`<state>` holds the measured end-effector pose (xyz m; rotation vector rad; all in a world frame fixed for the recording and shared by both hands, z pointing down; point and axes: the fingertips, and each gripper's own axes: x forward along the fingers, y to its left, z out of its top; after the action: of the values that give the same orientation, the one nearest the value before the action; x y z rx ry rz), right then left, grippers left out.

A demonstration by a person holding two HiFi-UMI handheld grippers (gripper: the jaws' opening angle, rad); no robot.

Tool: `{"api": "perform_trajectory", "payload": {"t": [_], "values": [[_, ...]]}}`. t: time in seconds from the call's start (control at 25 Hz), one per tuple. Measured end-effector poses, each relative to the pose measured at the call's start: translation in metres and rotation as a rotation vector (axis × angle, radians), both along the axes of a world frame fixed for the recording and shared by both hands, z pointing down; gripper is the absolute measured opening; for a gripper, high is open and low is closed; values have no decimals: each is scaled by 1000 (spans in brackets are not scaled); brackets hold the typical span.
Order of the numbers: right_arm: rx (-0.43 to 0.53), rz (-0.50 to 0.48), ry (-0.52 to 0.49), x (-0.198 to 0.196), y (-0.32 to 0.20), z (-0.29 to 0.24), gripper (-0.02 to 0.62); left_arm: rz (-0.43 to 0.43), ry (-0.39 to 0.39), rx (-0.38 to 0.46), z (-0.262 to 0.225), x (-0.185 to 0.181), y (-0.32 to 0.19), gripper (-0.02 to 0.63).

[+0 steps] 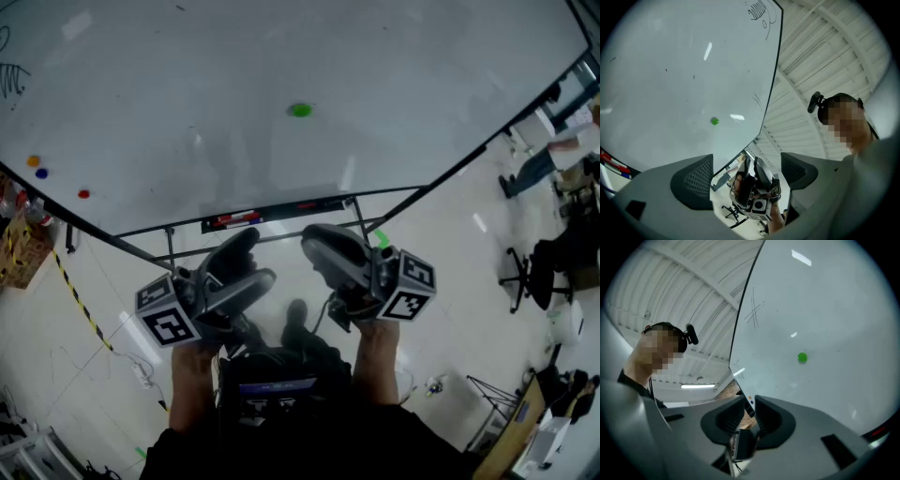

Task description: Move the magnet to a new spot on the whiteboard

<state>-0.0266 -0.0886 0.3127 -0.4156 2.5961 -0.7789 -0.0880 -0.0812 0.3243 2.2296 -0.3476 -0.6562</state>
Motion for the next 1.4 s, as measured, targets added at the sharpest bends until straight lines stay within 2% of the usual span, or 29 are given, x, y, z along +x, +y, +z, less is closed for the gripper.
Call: {"api": "perform_trajectory", "payload": {"t": [0.36, 0.72, 0.88, 1.16, 1.28, 1.4], "values": [[72, 50, 46, 63, -48, -19, 89, -66, -53, 30, -26, 56, -30, 443], [63, 5, 21, 90, -76, -6, 89, -159, -96, -1, -20, 80, -45, 443], [59, 20, 19, 96, -87, -3, 89, -170, -106, -18, -16, 81, -54, 443], [104, 110, 65, 86, -108, -5, 92, -115, -91, 27, -19, 70, -74, 443], [121, 173, 126, 66, -118, -7, 106, -93, -75, 33, -20, 48, -82, 443], [166, 298, 243, 49, -130, -10, 130, -70, -68, 46, -24, 26, -89, 443]]}}
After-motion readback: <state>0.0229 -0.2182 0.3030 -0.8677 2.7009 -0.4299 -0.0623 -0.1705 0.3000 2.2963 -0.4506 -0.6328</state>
